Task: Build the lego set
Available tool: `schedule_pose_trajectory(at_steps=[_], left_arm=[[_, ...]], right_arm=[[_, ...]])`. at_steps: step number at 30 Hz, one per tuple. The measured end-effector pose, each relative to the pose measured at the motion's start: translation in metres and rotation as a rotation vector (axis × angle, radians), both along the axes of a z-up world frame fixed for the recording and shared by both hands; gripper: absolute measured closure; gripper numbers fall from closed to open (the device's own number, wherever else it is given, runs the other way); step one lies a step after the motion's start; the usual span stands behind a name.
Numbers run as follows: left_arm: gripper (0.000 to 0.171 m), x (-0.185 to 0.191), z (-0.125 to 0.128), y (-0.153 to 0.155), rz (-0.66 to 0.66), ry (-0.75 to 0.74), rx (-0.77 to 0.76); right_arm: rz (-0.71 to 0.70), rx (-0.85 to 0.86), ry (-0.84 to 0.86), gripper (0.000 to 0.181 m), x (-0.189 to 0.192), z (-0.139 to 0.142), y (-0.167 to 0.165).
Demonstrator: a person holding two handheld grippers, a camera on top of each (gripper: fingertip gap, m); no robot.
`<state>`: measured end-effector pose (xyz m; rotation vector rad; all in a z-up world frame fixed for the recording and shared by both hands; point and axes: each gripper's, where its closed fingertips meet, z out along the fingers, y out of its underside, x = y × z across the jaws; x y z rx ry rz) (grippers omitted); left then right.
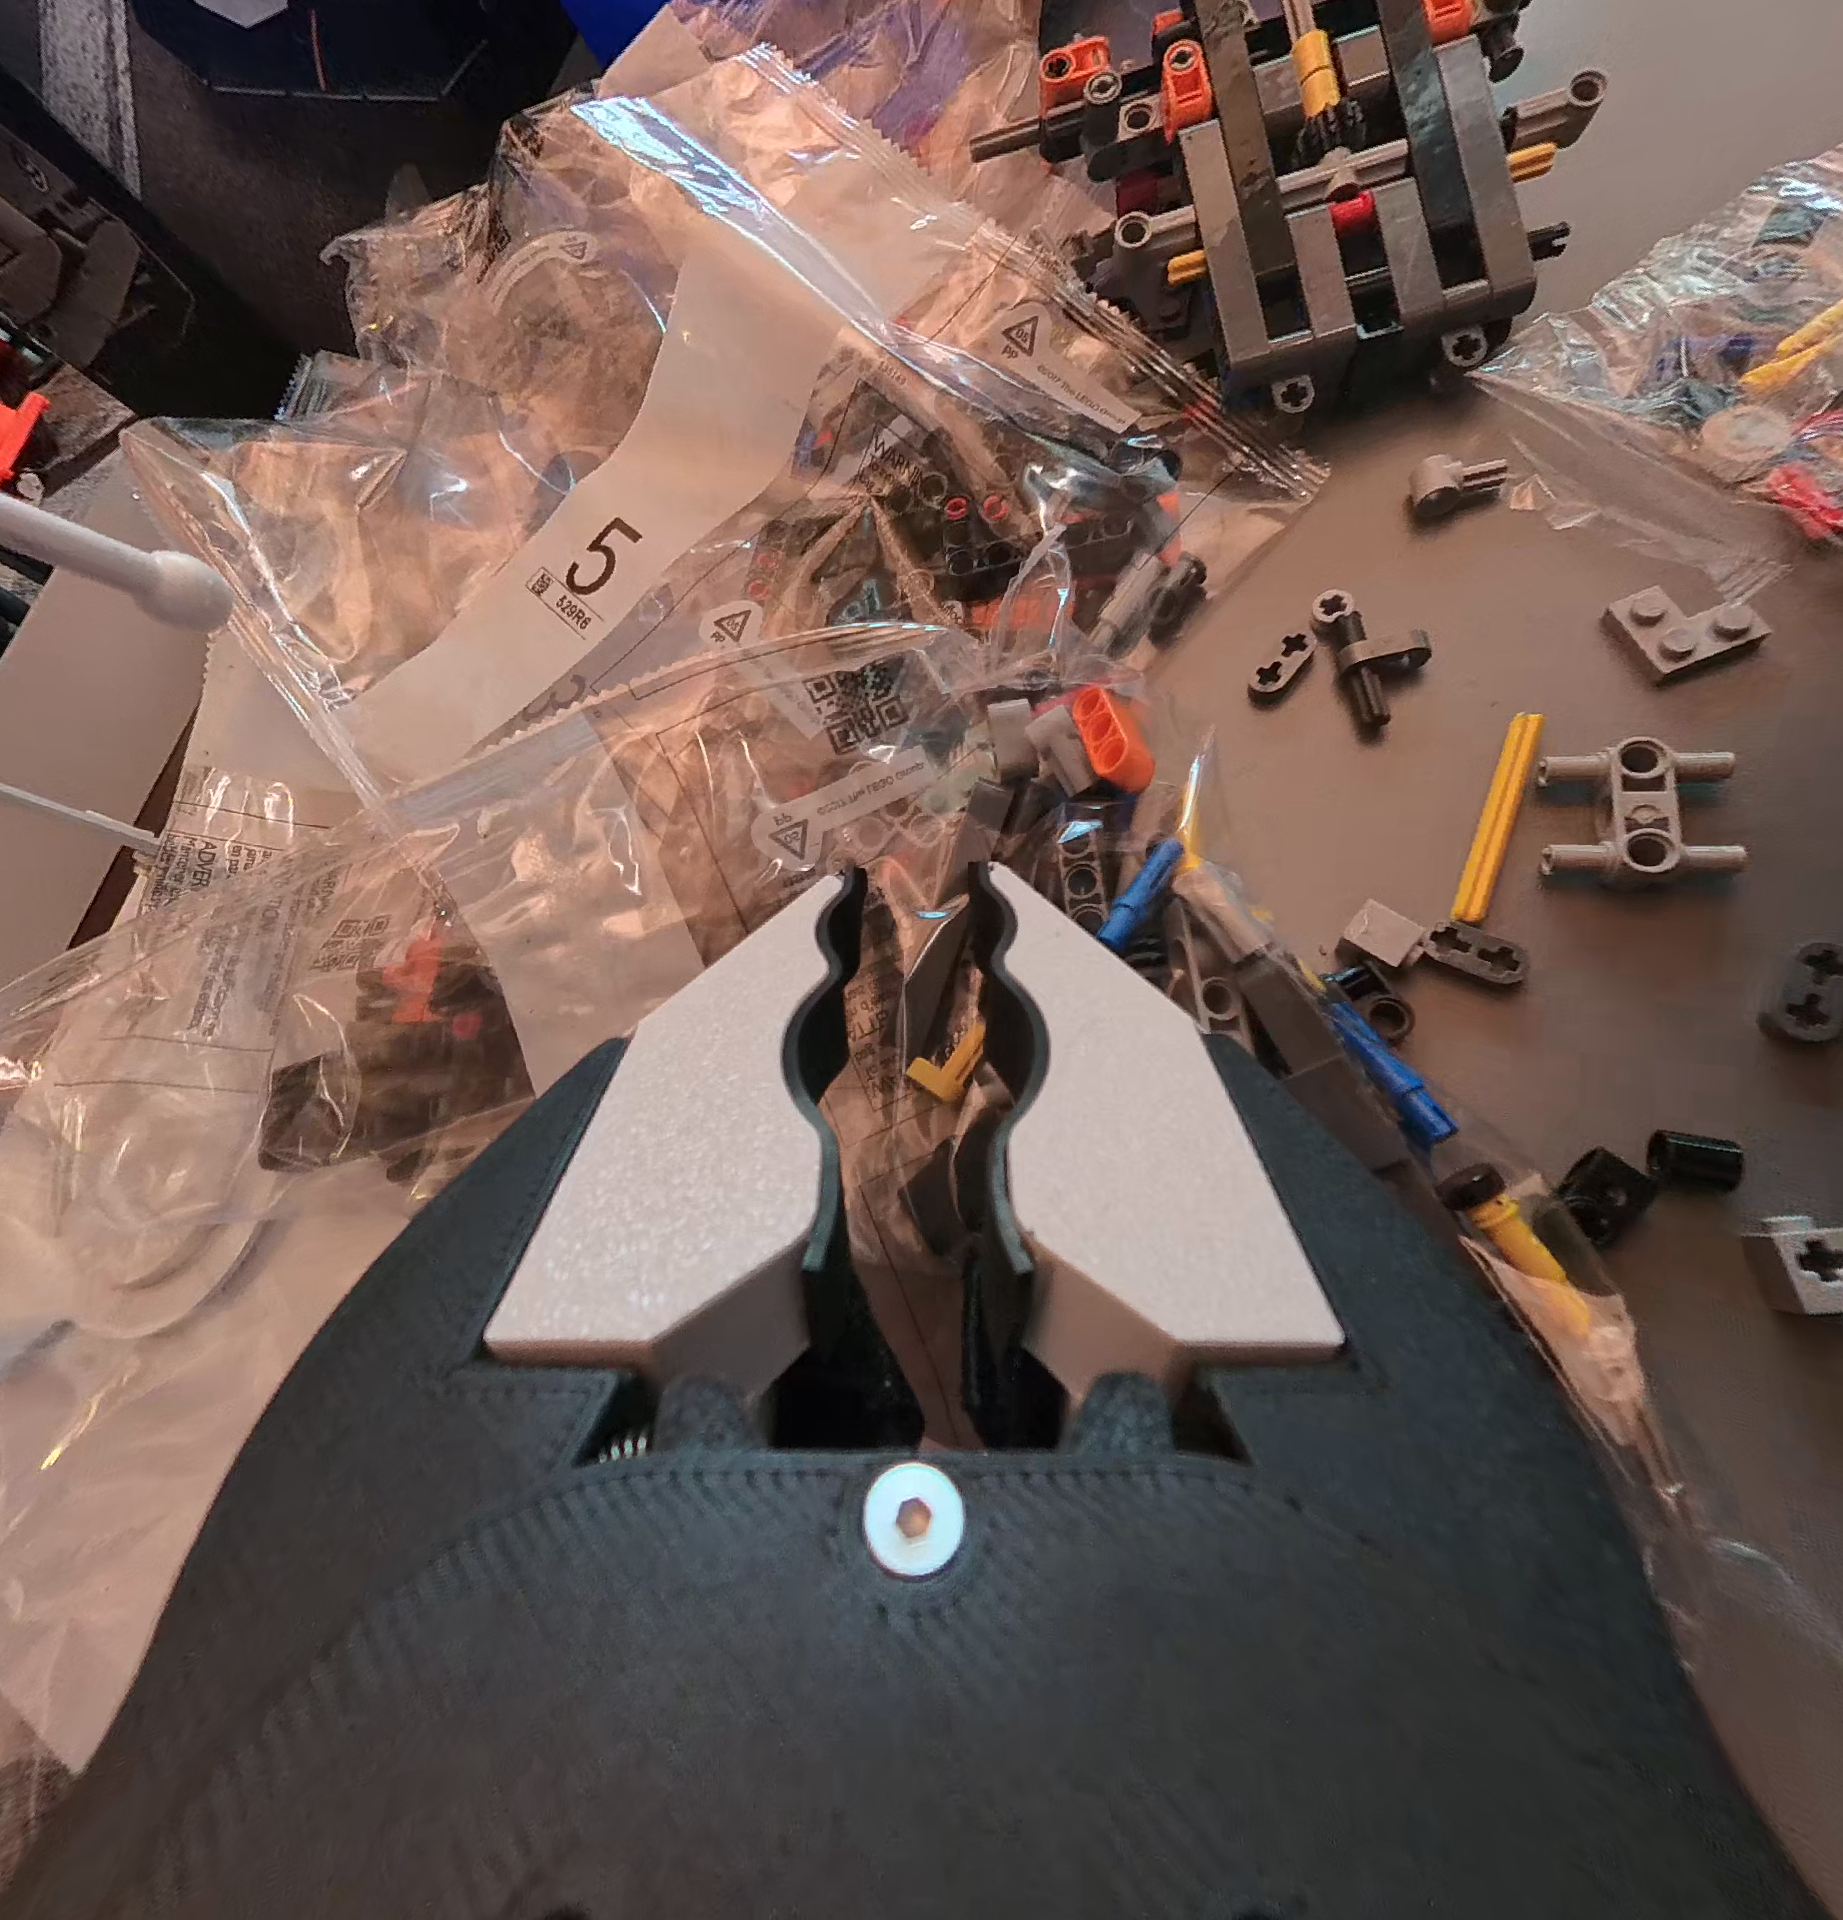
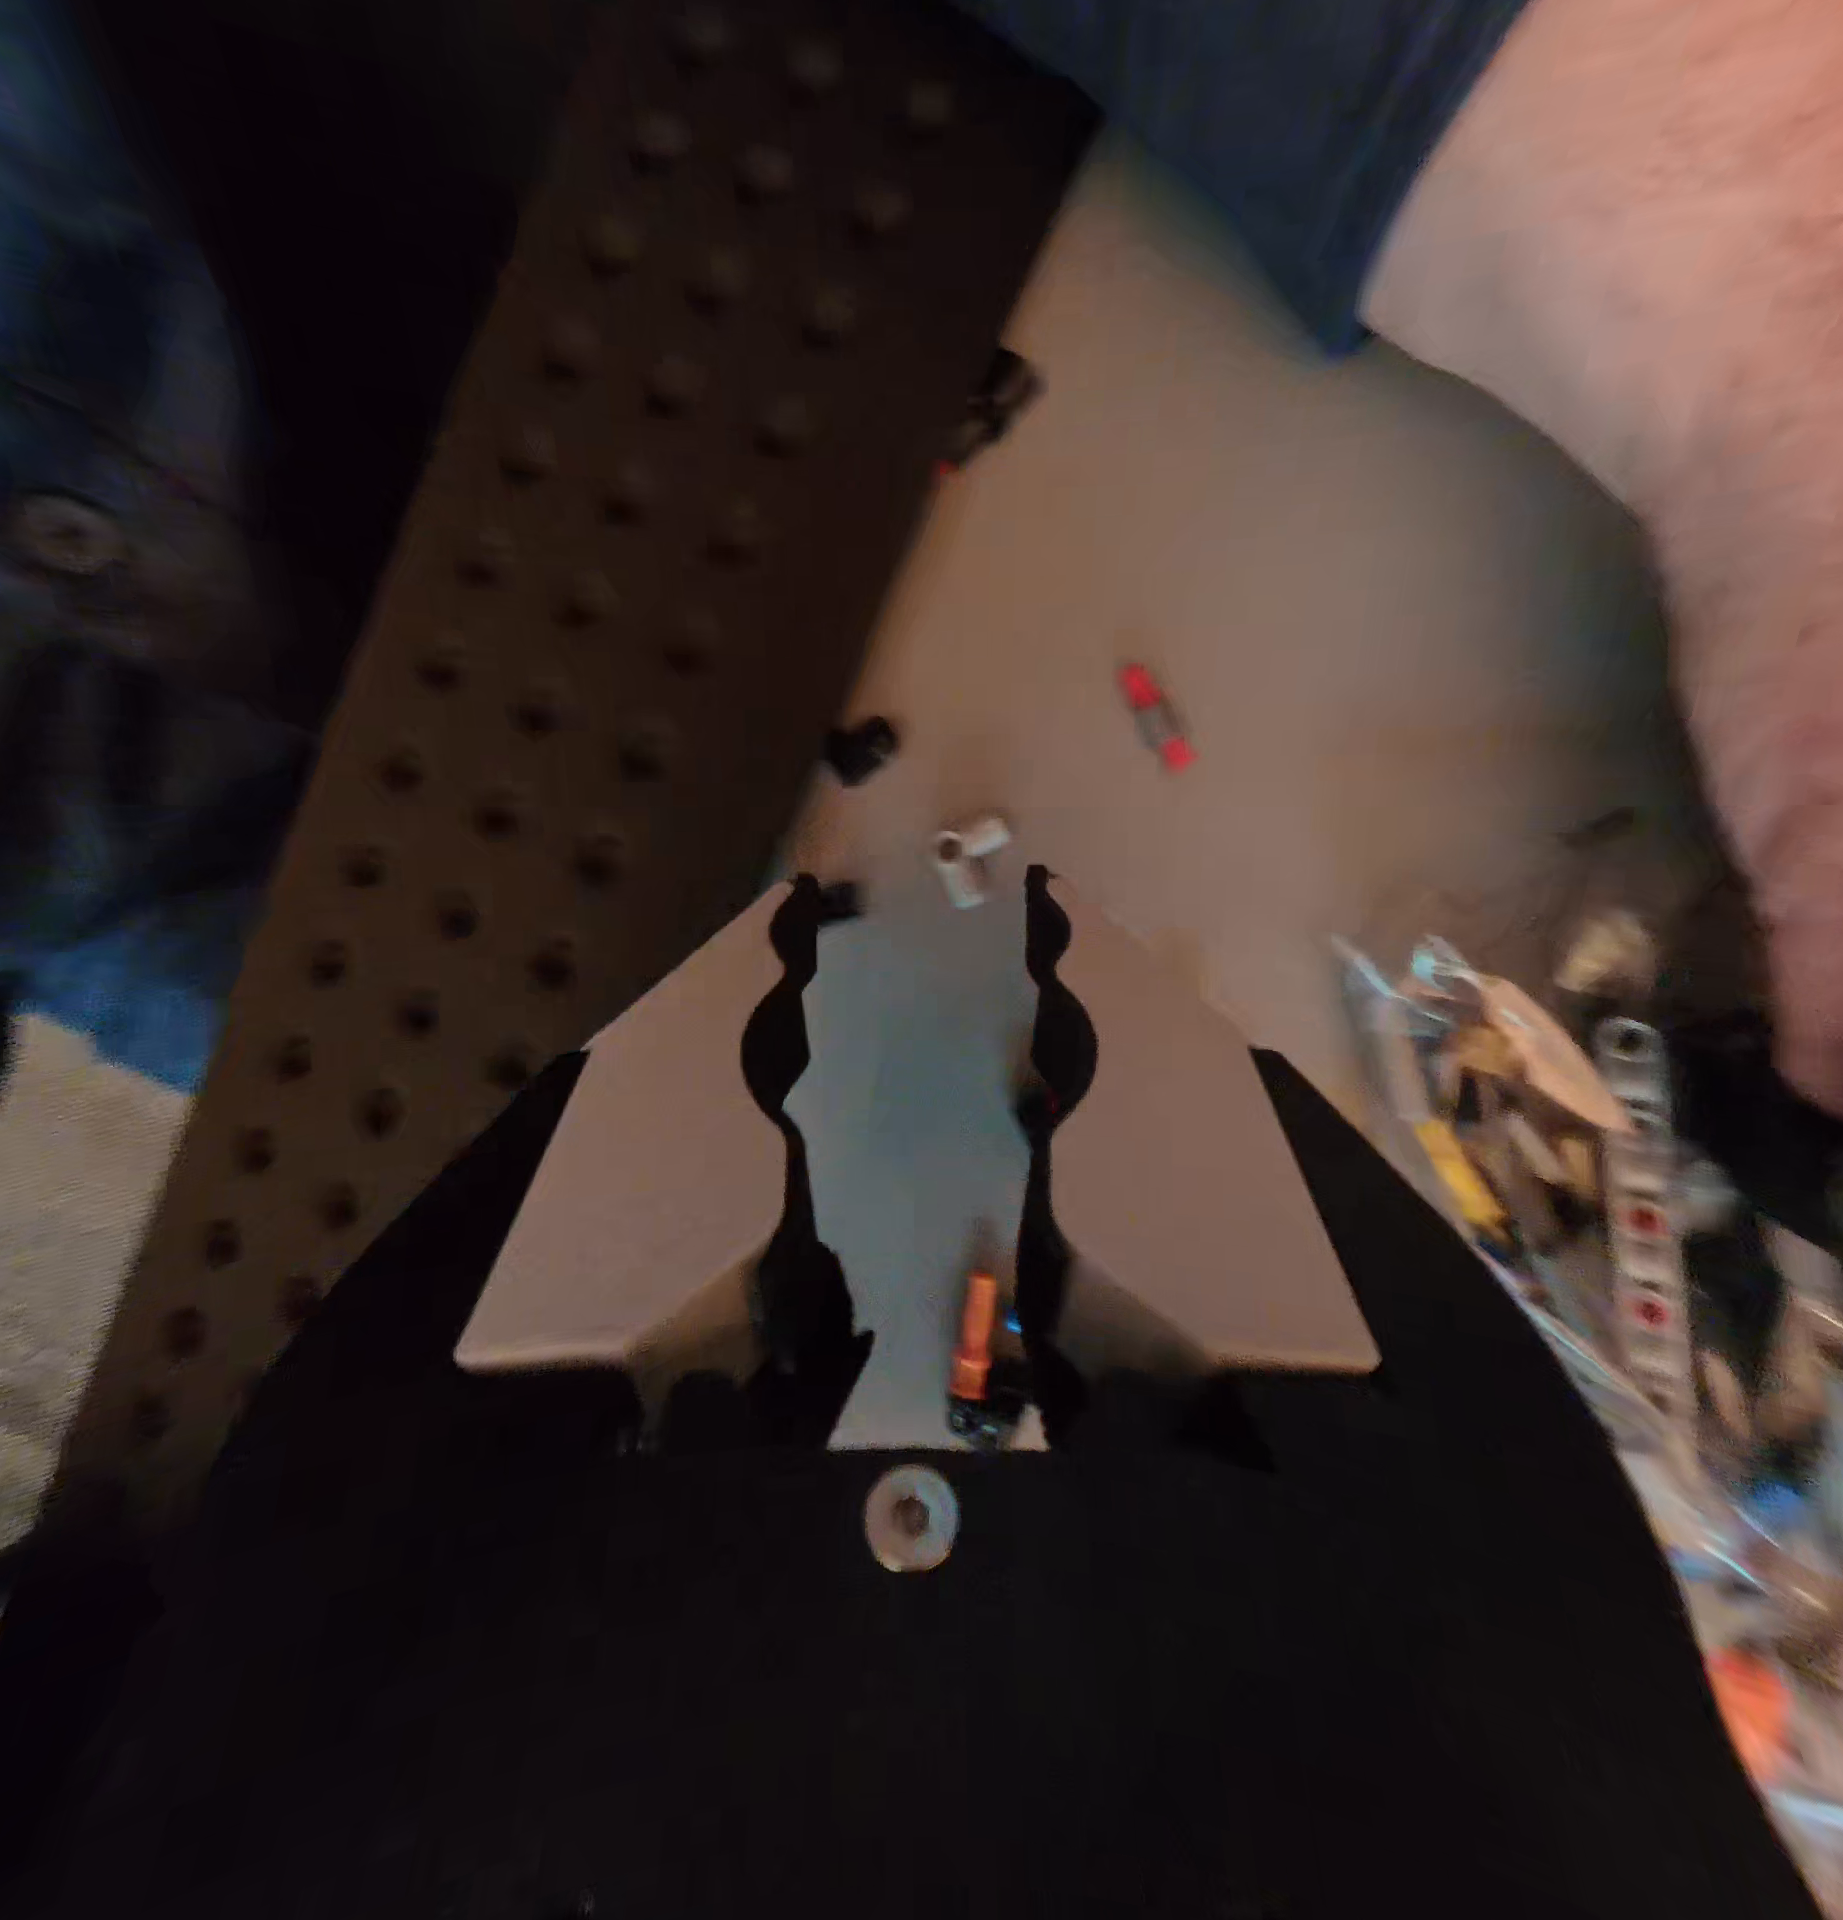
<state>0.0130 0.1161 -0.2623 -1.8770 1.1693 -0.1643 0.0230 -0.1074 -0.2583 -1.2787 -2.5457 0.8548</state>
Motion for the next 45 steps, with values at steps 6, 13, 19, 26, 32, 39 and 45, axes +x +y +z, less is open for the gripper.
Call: schedule_pose_trajectory(at_steps=[6, 13, 19, 26, 32, 39, 45], left_arm=[[0.153, 0.000, 0.000, 0.000, -0.001, 0.000, 0.001], [0.152, 0.000, 0.000, 0.000, -0.002, -0.002, -0.001], [0.152, 0.000, 0.000, 0.000, -0.003, -0.003, -0.002], [0.152, 0.000, 0.000, 0.000, -0.003, -0.004, -0.003], [0.152, 0.000, 0.000, 0.001, -0.004, -0.004, -0.003], [0.152, 0.000, 0.000, 0.001, -0.004, -0.003, -0.002], [0.152, 0.000, 0.000, 0.001, -0.005, -0.004, -0.003]], right_arm=[[0.005, 0.058, -0.032, 0.152, 0.002, -0.019, 0.000], [-0.069, 0.124, -0.010, 0.158, 0.006, -0.012, 0.026], [0.097, -0.021, -0.071, 0.164, 0.037, -0.009, -0.008], [0.167, -0.035, -0.060, 0.173, 0.036, -0.016, -0.013], [0.182, -0.062, -0.077, 0.181, 0.040, -0.017, -0.017], [0.081, 0.056, -0.053, 0.181, 0.030, -0.018, 0.012], [-0.072, 0.089, -0.036, 0.169, 0.044, -0.001, 0.040]])
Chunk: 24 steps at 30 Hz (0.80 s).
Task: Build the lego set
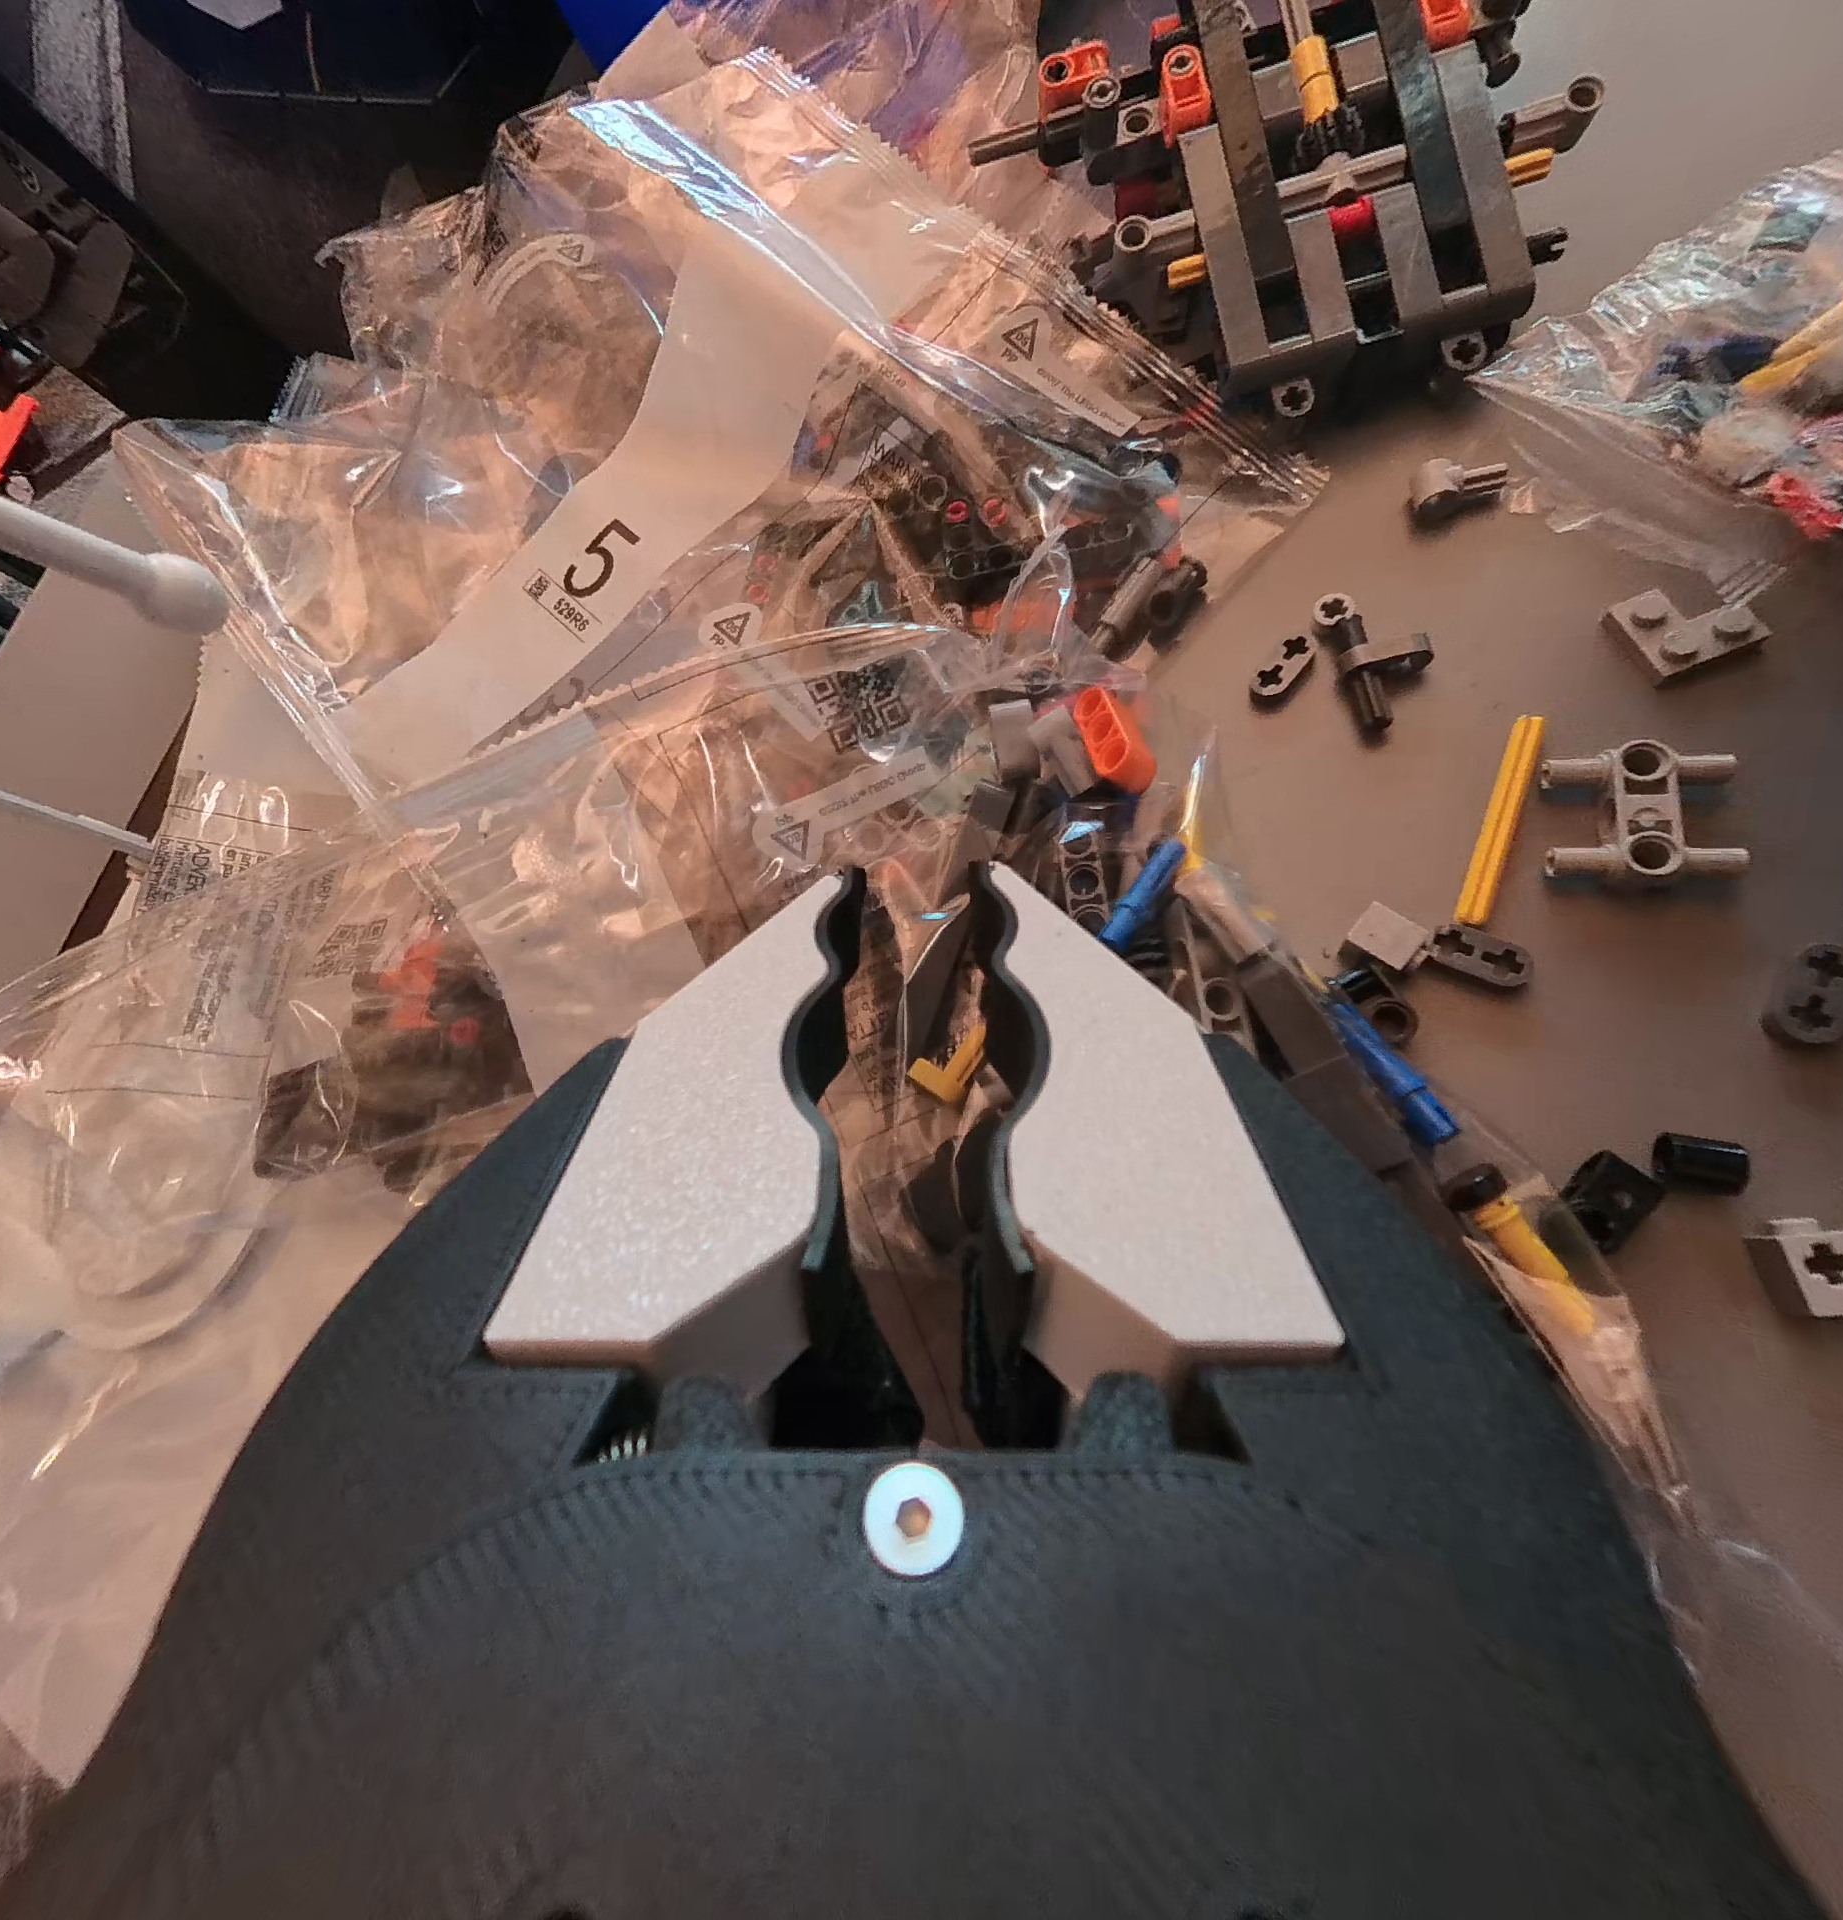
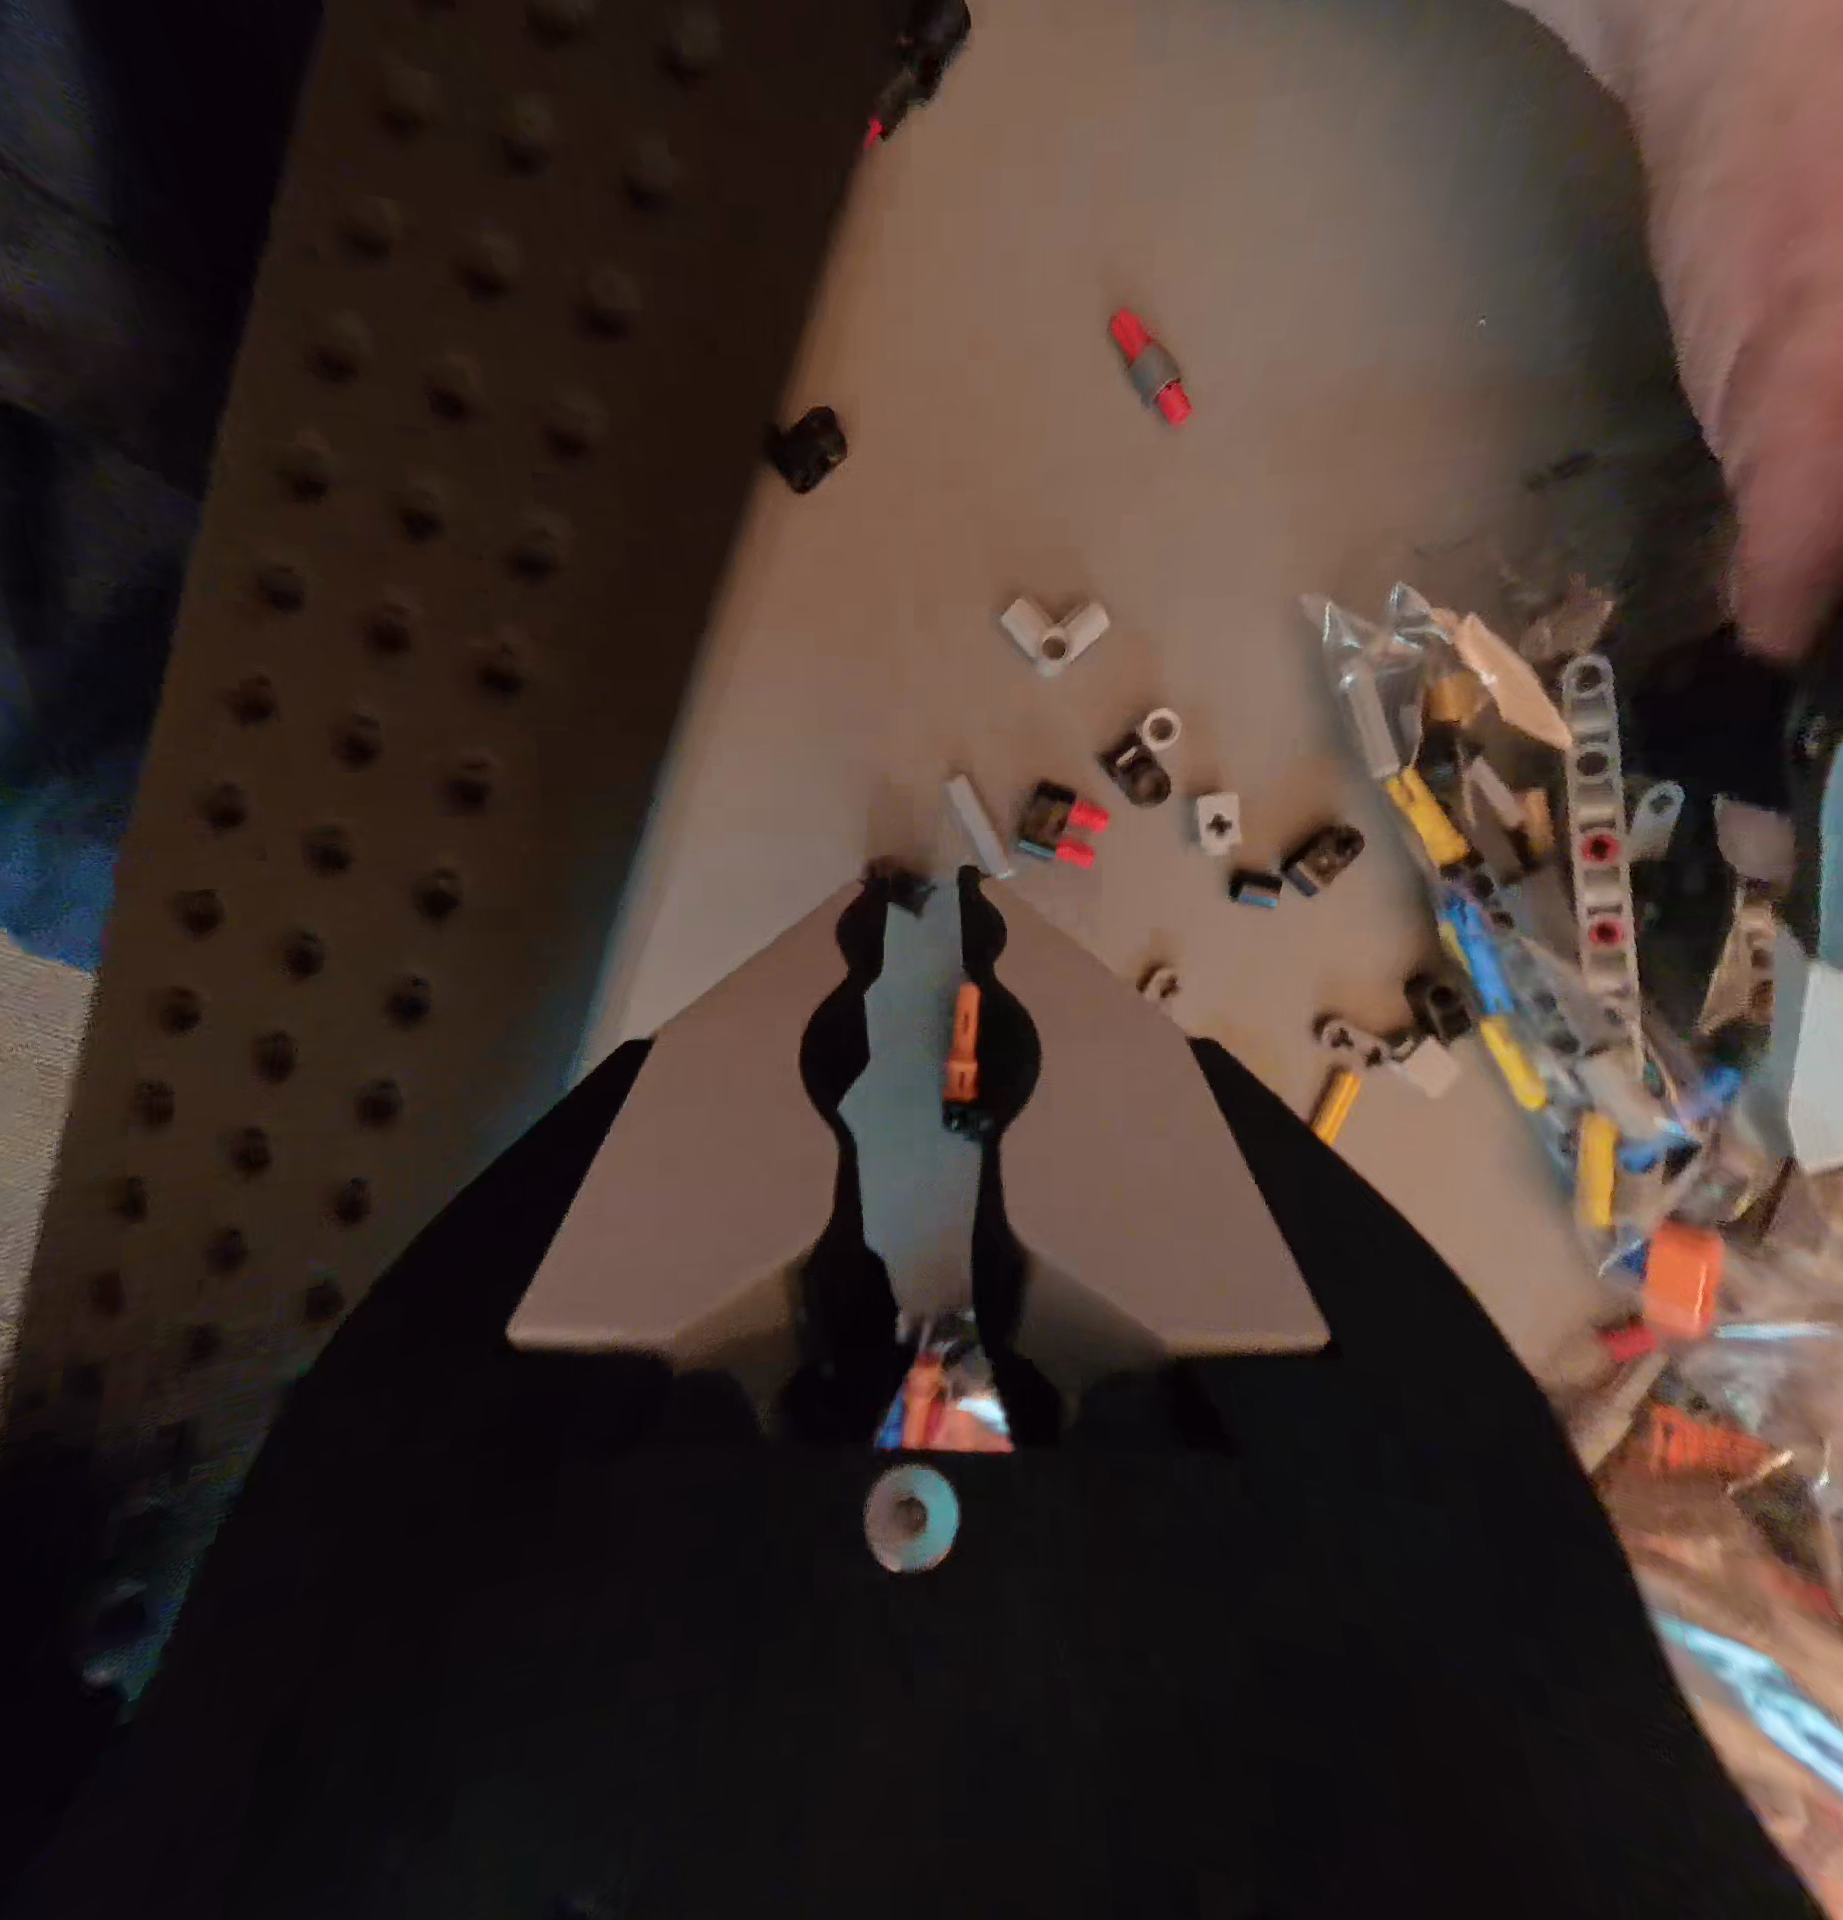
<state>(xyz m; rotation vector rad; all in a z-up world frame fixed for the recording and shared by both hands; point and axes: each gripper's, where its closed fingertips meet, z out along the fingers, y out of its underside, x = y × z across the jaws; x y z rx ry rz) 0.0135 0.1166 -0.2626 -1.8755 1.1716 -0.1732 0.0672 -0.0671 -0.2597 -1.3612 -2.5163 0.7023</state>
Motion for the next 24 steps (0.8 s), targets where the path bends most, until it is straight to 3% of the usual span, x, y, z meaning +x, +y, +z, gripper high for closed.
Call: schedule_pose_trajectory(at_steps=[3, 10, 16, 24], left_arm=[[0.152, 0.000, 0.000, 0.000, -0.001, 0.000, 0.000], [0.152, 0.000, 0.000, 0.000, 0.000, 0.001, 0.000], [0.152, 0.000, 0.000, 0.000, 0.001, 0.000, -0.001], [0.152, 0.000, 0.000, 0.000, 0.001, 0.001, 0.000]], right_arm=[[-0.020, -0.081, -0.042, 0.164, 0.025, 0.009, -0.009], [-0.107, -0.132, -0.198, 0.160, 0.082, -0.008, -0.014], [-0.185, -0.117, -0.256, 0.154, 0.104, -0.011, -0.012], [-0.211, -0.086, -0.221, 0.164, 0.107, -0.018, -0.012]])
